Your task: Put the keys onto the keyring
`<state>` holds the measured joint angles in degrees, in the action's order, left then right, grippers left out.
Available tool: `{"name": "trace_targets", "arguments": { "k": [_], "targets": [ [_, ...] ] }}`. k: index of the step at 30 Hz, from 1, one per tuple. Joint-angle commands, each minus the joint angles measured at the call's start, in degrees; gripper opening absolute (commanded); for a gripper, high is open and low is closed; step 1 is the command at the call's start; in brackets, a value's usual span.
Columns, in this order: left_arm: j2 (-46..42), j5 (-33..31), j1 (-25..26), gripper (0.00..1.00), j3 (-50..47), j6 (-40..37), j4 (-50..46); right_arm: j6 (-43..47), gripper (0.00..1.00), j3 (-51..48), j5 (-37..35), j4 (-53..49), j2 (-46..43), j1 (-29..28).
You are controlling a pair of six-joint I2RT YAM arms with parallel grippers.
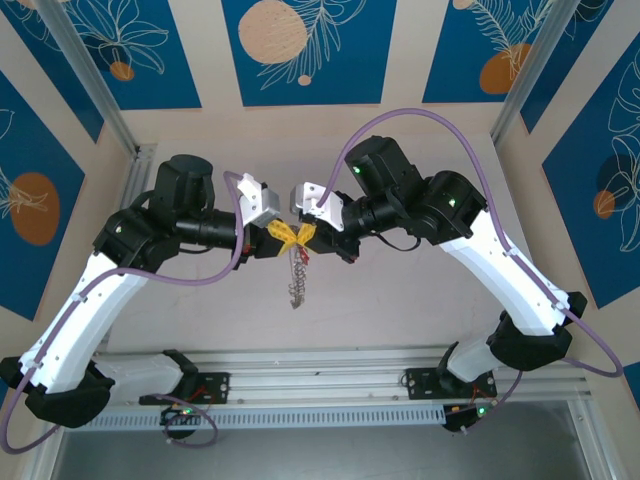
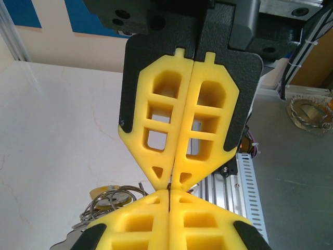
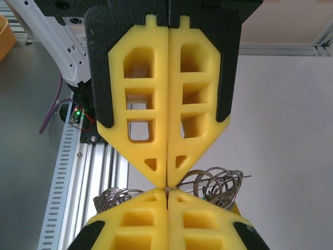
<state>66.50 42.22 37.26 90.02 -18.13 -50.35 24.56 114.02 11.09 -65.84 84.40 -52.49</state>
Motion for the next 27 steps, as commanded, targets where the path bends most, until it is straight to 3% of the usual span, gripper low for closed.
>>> {"name": "trace_targets", "arguments": {
  "k": [1,3,7,10,14,19,27],
  "targets": [
    [-0.2,1.7,0.4,0.0,-1.5,0.3,1.6,-1.1,0.0,0.9,2.1,4.4,-1.1,-0.2],
    [-0.9,1.9,0.4,0.0,-2.6,1.1,3.5,-1.7,0.02,-0.3,2.7,5.2,-1.8,0.2],
    [-2.6,2.2,0.4,0.0,-4.4,2.7,7.4,-3.8,0.22,-4.0,5.3,7.3,-4.0,1.3],
    [-3.5,2.6,0.4,0.0,-5.4,3.5,9.7,-5.4,0.27,-6.5,5.9,8.8,-5.7,2.1],
    [-4.7,2.9,0.4,0.0,-6.7,4.1,12.5,-8.6,0.27,-11.5,8.4,11.1,-9.6,4.3],
    [-5.0,4.4,0.3,0.0,-6.8,5.0,13.8,-13.6,0.26,-19.3,17.8,15.2,-15.0,8.7],
    [-5.4,7.0,0.4,0.0,-7.1,6.4,15.9,-16.1,0.27,-20.7,24.0,17.7,-14.0,10.7]
  ]
}}
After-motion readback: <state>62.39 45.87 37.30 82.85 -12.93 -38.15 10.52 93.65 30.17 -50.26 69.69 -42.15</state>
